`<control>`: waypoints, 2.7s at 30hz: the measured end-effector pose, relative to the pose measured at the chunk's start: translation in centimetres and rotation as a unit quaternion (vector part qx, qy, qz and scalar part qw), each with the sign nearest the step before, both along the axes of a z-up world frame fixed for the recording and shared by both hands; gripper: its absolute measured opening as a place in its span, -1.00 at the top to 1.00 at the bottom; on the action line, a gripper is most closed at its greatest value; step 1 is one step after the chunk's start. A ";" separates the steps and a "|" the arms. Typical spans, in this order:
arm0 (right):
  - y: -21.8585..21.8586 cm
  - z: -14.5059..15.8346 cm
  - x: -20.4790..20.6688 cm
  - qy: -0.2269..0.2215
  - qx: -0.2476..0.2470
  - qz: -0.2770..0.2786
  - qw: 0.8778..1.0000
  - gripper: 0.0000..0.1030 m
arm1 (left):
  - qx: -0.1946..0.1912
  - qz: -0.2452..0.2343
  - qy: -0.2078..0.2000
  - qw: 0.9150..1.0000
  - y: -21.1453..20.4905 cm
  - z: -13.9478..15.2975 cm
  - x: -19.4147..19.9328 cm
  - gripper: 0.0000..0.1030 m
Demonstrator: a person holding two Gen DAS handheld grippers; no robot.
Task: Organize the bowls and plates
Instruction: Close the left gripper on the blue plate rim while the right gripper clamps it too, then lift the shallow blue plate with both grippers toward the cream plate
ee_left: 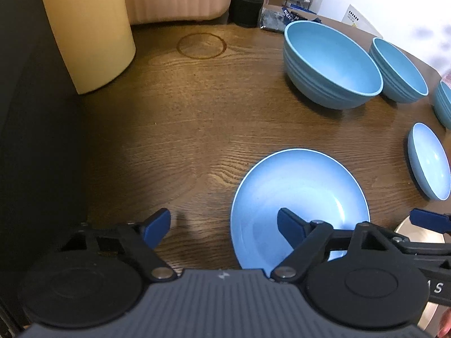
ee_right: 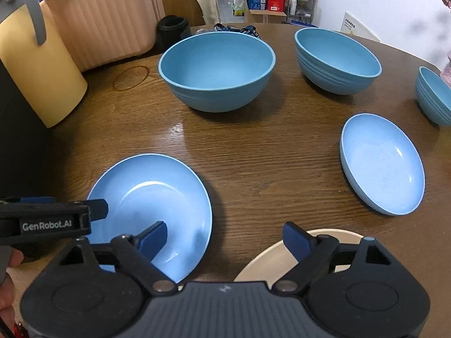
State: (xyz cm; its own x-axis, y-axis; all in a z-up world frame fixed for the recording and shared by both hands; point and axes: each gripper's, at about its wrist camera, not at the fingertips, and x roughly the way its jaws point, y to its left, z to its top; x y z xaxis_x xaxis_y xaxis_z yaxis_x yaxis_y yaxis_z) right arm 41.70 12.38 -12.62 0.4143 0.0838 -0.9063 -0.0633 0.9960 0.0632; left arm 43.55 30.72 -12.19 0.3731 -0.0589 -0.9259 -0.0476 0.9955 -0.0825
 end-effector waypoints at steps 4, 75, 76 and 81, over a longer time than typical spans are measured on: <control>0.3 -0.4 0.2 0.001 -0.001 0.007 1.000 -0.42 | -0.004 0.004 0.006 1.000 0.0 -0.5 0.2 -0.46; 1.6 -0.3 -3.2 -0.028 0.067 0.013 0.997 0.88 | -0.035 -0.015 -0.032 0.999 1.5 1.0 -3.3 0.72; 1.6 -0.2 -3.4 -0.028 0.067 0.013 0.997 0.88 | -0.035 -0.015 -0.033 0.999 1.6 1.1 -3.5 0.72; 2.0 0.5 -4.6 -0.034 0.059 0.021 0.997 0.88 | -0.035 -0.016 -0.034 0.999 1.7 1.7 -4.9 0.72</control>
State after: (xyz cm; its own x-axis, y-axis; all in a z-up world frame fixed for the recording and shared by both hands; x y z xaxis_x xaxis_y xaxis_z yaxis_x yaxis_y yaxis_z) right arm 37.09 14.37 -12.09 0.4692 0.2071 -0.8585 -0.1121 0.9782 0.1746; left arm 38.68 32.46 -10.50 0.4326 -0.1352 -0.8914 -0.0072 0.9881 -0.1534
